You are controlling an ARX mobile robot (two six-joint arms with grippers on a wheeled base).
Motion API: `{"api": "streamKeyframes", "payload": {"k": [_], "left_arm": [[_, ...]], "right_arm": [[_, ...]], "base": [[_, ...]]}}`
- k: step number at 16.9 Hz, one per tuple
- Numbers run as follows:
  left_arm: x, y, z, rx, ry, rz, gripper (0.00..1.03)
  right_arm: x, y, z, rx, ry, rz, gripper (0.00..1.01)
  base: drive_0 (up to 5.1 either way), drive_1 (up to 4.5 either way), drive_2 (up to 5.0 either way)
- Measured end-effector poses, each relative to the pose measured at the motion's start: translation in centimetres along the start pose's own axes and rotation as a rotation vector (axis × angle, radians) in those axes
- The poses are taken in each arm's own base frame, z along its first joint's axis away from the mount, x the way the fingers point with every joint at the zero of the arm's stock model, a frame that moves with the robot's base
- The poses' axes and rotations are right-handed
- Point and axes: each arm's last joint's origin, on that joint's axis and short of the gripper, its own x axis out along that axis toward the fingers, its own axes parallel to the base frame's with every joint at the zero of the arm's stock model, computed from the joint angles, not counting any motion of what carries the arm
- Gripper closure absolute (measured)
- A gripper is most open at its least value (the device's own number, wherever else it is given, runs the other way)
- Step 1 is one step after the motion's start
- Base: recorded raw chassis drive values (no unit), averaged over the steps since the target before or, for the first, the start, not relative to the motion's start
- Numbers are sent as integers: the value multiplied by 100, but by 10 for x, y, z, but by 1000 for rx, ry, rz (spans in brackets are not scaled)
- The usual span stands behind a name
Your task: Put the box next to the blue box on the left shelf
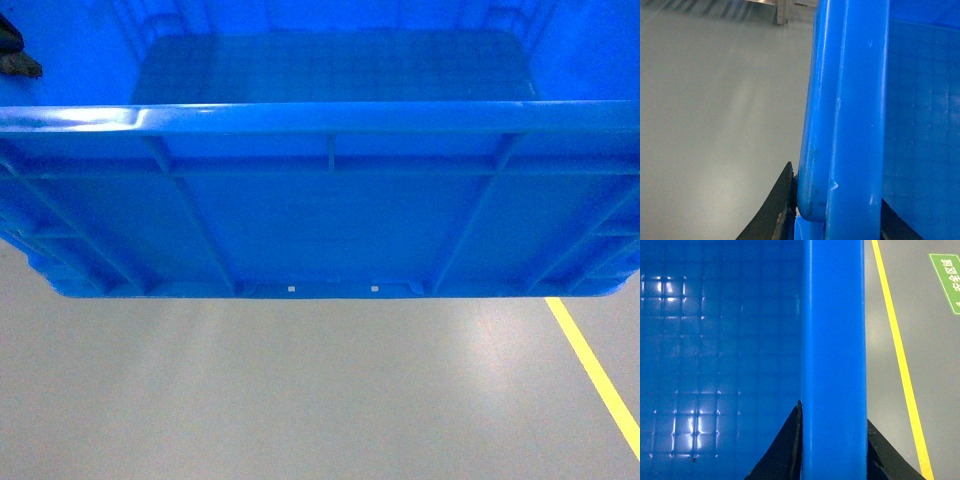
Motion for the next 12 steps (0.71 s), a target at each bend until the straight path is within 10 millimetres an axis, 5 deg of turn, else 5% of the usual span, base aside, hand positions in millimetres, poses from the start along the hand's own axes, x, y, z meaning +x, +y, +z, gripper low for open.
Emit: {"api": "streamKeyframes", "payload": {"k": [12], "left_arm": [[0,0,0,0,3,1,83]], "right_arm": [[0,0,0,-1,4,0,79]], "base": [[5,438,-428]]}}
